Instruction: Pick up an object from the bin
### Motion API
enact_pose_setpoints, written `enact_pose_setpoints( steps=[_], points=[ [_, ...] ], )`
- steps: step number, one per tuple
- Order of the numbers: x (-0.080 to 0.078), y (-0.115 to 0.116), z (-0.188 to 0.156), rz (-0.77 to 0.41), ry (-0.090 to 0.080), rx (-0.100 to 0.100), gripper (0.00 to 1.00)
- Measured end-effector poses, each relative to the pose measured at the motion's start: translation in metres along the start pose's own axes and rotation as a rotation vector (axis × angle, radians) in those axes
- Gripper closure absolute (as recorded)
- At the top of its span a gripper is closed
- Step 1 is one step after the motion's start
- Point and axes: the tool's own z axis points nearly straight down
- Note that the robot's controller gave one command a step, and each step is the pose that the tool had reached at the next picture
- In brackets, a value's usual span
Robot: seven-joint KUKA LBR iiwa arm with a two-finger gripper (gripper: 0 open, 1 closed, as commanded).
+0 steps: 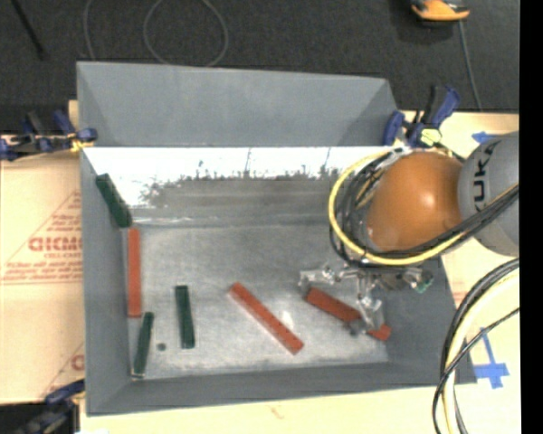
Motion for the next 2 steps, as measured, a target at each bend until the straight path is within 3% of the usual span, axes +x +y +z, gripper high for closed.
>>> enact_pose_setpoints(
  steps=[1, 2],
  points=[
    [-0.0043, 0.0023, -0.0012, -0.005, -0.004, -0.001, 1.00],
    [-0.0039, 0.0024, -0.0008, -0.003, -0.003, -0.002, 0.00]
  ],
)
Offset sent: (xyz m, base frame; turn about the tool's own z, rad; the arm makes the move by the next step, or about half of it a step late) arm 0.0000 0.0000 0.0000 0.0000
